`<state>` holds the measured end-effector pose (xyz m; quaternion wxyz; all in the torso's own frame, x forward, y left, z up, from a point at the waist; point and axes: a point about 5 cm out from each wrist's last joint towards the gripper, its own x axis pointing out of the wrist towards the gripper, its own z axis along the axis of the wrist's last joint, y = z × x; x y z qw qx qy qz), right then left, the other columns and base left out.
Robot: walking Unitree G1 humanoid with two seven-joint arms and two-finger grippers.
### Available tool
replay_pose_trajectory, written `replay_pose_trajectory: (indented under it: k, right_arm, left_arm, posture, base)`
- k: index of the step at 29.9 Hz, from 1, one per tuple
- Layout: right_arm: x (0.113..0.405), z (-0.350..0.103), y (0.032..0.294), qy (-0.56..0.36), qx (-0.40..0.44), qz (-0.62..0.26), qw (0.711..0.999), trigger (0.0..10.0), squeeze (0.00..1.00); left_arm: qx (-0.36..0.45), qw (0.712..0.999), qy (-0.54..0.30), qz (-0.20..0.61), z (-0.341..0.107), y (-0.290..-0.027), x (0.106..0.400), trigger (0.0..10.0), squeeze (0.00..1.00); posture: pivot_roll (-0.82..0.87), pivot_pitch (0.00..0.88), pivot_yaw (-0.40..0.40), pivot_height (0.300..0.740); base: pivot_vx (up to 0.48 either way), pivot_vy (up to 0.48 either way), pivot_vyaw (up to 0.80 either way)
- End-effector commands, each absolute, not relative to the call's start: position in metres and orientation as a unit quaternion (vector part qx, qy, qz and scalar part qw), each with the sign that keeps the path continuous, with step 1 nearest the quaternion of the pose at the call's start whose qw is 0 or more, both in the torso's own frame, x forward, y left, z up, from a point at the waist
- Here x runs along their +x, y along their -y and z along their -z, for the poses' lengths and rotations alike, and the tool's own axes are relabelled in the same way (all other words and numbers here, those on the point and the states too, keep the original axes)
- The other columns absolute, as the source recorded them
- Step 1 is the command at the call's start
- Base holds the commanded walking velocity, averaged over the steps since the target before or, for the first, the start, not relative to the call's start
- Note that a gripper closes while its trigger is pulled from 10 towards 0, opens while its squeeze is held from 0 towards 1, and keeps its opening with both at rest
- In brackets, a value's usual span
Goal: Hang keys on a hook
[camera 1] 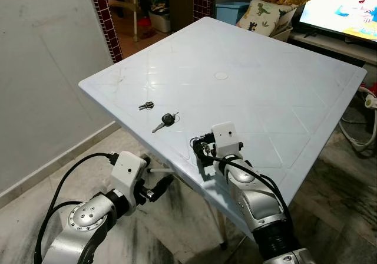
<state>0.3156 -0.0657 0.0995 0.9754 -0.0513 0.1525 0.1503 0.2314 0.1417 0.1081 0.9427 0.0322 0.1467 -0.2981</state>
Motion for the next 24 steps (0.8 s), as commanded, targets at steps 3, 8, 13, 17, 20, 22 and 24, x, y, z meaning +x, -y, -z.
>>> replay_pose_trajectory:
  k: [3,8,13,17,20,22,24]
  right_arm:
    - [0.316,-0.103,0.059,-0.15,-0.053,-0.161,0.974,10.0,0.0]
    - [0.315,-0.095,0.052,-0.175,-0.042,-0.169,0.969,0.0,0.0]
    - [0.318,-0.091,0.053,-0.189,-0.03,-0.162,0.968,0.0,0.0]
    - [0.32,-0.091,0.056,-0.19,-0.031,-0.158,0.968,0.0,0.0]
    - [0.32,-0.091,0.057,-0.192,-0.029,-0.155,0.969,0.0,0.0]
    - [0.32,-0.09,0.058,-0.193,-0.027,-0.153,0.969,0.0,0.0]
    - [0.32,-0.09,0.059,-0.194,-0.026,-0.152,0.969,0.0,0.0]
  left_arm:
    - [0.04,0.942,-0.147,0.297,-0.107,-0.142,0.233,10.0,0.0]
    - [0.037,0.941,-0.143,0.306,-0.108,-0.137,0.232,10.0,0.0]
    - [0.041,0.94,-0.143,0.307,-0.107,-0.137,0.234,10.0,0.0]
    - [0.043,0.94,-0.142,0.308,-0.107,-0.136,0.234,10.0,0.0]
    - [0.044,0.94,-0.142,0.308,-0.107,-0.136,0.234,10.0,0.0]
    - [0.044,0.94,-0.142,0.308,-0.107,-0.136,0.234,10.0,0.0]
    - [0.045,0.94,-0.142,0.308,-0.107,-0.137,0.234,10.0,0.0]
  posture:
    - [0.03,0.051,0.051,0.74]
    - [0.04,0.052,0.048,0.74]
    - [0.04,0.051,0.047,0.74]
    - [0.04,0.053,0.047,0.74]
    - [0.04,0.055,0.047,0.74]
    - [0.04,0.055,0.047,0.74]
    - [0.04,0.055,0.047,0.74]
  base:
    - [0.0,0.0,0.0]
    - [0.0,0.0,0.0]
    - [0.0,0.0,0.0]
    - [0.0,0.0,0.0]
    - [0.0,0.0,0.0]
    - [0.0,0.0,0.0]
    - [0.0,0.0,0.0]
